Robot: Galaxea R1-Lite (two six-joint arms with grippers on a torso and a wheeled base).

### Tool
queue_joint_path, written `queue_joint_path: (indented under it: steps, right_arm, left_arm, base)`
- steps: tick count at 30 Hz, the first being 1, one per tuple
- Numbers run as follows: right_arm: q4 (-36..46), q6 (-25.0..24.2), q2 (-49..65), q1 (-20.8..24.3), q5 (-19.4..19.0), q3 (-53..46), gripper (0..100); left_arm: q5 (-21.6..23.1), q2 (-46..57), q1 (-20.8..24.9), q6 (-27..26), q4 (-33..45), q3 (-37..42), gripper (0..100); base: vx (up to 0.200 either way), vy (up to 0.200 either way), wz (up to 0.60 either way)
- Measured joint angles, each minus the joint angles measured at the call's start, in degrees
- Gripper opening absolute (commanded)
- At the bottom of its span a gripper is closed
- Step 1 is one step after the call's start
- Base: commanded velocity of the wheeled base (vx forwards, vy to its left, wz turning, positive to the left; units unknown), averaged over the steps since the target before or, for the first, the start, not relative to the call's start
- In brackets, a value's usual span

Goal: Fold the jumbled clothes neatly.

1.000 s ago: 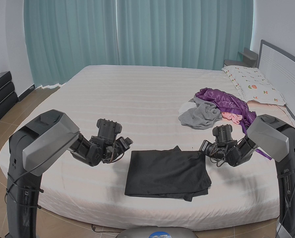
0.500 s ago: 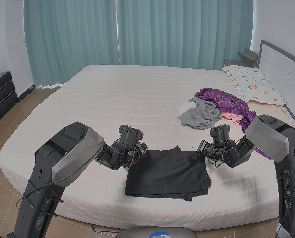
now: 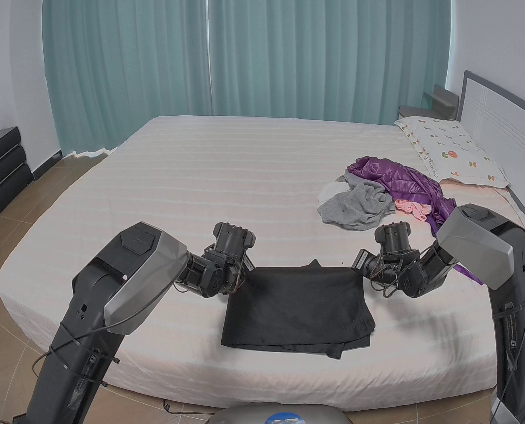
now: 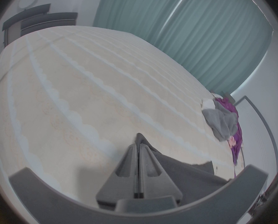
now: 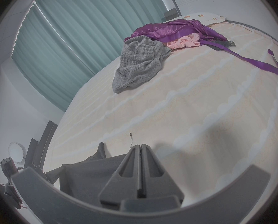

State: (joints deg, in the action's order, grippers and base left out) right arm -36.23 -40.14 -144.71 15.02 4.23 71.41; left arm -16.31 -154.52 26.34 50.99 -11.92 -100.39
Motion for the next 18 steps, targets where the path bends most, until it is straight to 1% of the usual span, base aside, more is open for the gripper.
queue_joint_path:
  steps: [2, 3, 10, 11, 13, 14, 18]
  right_arm:
    - [-0.02, 0.0, -0.11, -0.11, 0.0, 0.2, 0]
    - [-0.41, -0.01, -0.33, -0.22, 0.01, 0.46, 0]
    - [-1.4, 0.13, -1.27, -0.11, 0.06, 1.88, 0]
    - [-1.38, 0.16, -1.37, -0.06, 0.06, 1.96, 100]
    - [-1.27, 0.21, -1.48, -0.04, 0.09, 2.05, 100]
    - [-1.27, 0.21, -1.49, -0.04, 0.09, 2.12, 100]
    - [-1.4, 0.1, -1.27, 0.02, 0.01, 1.82, 100]
  left_arm:
    - [-0.84, -0.06, -0.09, 1.61, -0.04, -0.07, 0]
    - [-1.28, -0.04, -0.24, 3.45, 0.0, -0.07, 0]
    - [-1.5, 0.24, -0.72, 4.1, 0.32, 0.65, 0]
    - [-1.52, 0.29, -0.72, 4.1, 0.44, 0.69, 0]
    - [-1.52, 0.38, -0.68, 4.1, 1.33, 0.76, 0]
    - [-1.52, 0.44, -0.68, 4.1, 2.0, 0.76, 100]
    - [-1.34, 0.9, -0.66, 4.29, 4.27, 0.8, 100]
  base:
    - [0.0, 0.0, 0.0]
    - [0.0, 0.0, 0.0]
    - [0.0, 0.0, 0.0]
    - [0.0, 0.0, 0.0]
    - [0.0, 0.0, 0.0]
    - [0.0, 0.0, 0.0]
    - [0.0, 0.0, 0.0]
